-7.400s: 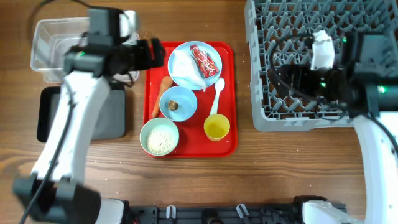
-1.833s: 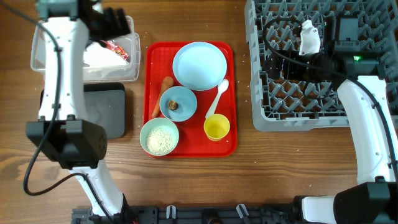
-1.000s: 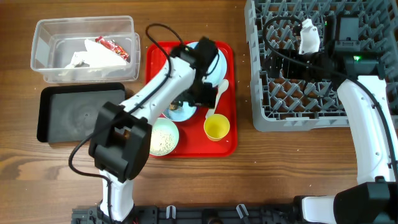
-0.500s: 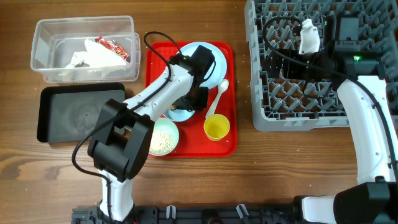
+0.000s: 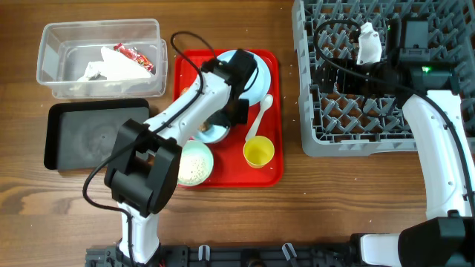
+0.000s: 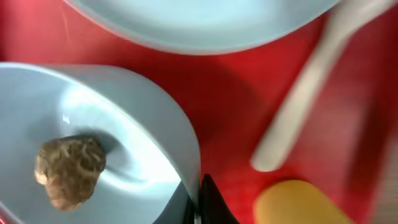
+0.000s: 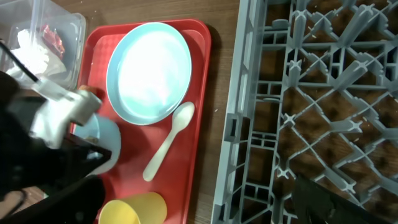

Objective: Sort waste into correct bins and load items into the dishwasher rack
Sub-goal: 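Carry the blue bowl to the black tray and tip out the mushroom, then return the blue bowl to the red tray and release it, then grasp the green rice bowl with the left gripper and lift, then tip the green bowl over the black tray to pour out rice, then place the empty green bowl back on the red tray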

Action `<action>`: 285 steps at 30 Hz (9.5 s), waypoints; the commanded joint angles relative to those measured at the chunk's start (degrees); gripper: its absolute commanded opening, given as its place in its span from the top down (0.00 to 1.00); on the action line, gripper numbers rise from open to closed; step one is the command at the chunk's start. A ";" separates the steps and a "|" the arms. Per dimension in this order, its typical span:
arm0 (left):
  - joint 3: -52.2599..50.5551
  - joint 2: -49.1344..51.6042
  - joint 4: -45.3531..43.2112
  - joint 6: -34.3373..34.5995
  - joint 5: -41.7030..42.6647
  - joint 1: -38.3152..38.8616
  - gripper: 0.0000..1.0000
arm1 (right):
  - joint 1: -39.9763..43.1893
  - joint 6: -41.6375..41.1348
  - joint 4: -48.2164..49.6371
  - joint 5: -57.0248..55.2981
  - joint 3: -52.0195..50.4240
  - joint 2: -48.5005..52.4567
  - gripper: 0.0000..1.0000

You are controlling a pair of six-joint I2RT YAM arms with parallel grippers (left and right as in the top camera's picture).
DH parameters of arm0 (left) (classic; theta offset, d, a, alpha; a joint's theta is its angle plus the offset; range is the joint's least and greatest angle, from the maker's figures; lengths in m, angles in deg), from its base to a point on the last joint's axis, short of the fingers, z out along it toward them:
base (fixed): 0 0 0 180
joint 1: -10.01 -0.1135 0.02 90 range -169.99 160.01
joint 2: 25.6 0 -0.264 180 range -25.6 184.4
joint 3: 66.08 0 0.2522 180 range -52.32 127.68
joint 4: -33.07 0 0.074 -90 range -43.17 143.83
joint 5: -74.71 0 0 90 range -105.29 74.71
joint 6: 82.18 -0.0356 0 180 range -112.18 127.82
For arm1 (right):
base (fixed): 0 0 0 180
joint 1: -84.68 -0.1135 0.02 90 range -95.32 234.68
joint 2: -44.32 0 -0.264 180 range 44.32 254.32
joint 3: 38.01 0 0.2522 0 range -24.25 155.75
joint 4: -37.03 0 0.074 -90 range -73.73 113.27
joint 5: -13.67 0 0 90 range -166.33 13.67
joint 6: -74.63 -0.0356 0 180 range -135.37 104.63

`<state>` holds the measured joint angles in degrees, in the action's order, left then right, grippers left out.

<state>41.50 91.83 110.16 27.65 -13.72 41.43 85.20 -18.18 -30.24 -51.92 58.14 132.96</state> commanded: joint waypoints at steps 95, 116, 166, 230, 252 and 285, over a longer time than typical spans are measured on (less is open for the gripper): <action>-19.37 -2.21 0.48 -32.59 88.74 -82.90 0.96 | -0.68 -2.10 -1.14 -1.95 1.11 0.63 0.00; -13.18 -28.17 -10.62 -22.32 21.46 -24.83 0.96 | -0.68 -2.29 -1.18 -1.92 1.11 0.63 0.00; -27.41 -16.17 -1.62 12.37 -2.29 0.63 0.43 | -0.68 -1.70 -1.18 -2.14 1.11 0.66 0.00; -16.37 -10.62 -1.73 -34.64 57.81 -67.78 0.96 | -0.68 -1.90 -0.52 -2.14 1.11 0.68 0.00; -16.37 -7.04 6.69 -34.62 87.80 -77.13 0.96 | -0.68 -1.90 -1.88 -2.14 1.11 0.68 0.00; -16.33 -11.87 16.83 -42.23 87.06 -70.77 0.96 | -0.68 -3.43 -2.84 -2.10 1.11 0.68 0.00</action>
<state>25.40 84.31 126.79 -11.54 72.70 -33.56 84.83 -20.76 -33.44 -53.48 58.14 132.99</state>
